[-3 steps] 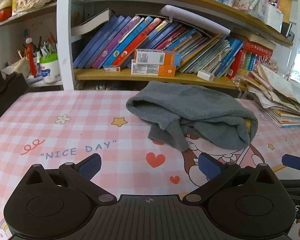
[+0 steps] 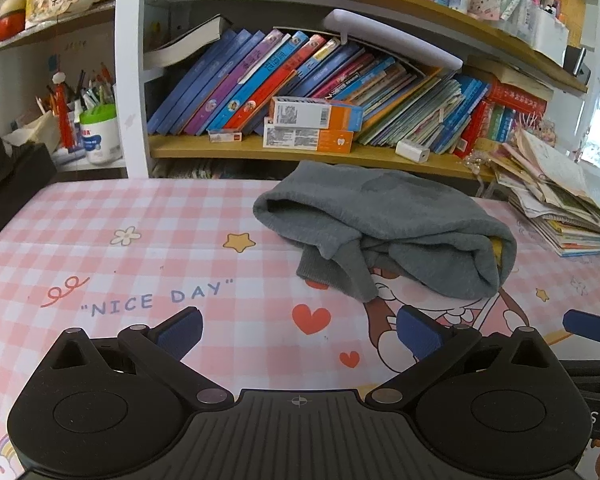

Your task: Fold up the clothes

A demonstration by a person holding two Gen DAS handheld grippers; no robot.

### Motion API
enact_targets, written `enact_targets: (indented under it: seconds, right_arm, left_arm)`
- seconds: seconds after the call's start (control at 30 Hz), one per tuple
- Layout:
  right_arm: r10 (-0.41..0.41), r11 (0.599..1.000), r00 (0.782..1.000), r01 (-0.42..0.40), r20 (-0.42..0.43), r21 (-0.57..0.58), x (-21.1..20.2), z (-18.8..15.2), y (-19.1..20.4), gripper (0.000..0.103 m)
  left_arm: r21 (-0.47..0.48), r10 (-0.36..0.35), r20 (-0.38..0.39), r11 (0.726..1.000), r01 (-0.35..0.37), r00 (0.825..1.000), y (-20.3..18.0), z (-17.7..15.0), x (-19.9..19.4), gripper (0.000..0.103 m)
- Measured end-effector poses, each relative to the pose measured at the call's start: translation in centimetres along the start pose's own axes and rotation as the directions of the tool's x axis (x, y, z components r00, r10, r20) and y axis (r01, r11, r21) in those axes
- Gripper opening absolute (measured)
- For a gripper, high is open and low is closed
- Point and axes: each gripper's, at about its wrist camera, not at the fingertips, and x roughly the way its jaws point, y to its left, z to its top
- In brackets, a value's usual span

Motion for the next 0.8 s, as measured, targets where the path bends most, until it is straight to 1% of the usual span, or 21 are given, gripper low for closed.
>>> enact_targets:
  seconds: [0.23, 0.8]
  right_arm:
    - [0.002, 1.0, 1.0, -0.002, -0.003, 0.0, 0.01, 0.26, 0.06, 0.098]
    - [0.009, 1.0, 1.0, -0.009, -0.005, -0.002, 0.17, 0.08, 0.18, 0.098]
  left_arm:
    - [-0.013, -0.009, -0.011, 1.0, 0.008, 1.0, 0.19, -0.11, 0.27, 0.103]
    - [0.001, 0.002, -0.018, 1.0, -0.002, 1.0, -0.01, 0.01, 0.09, 0.103]
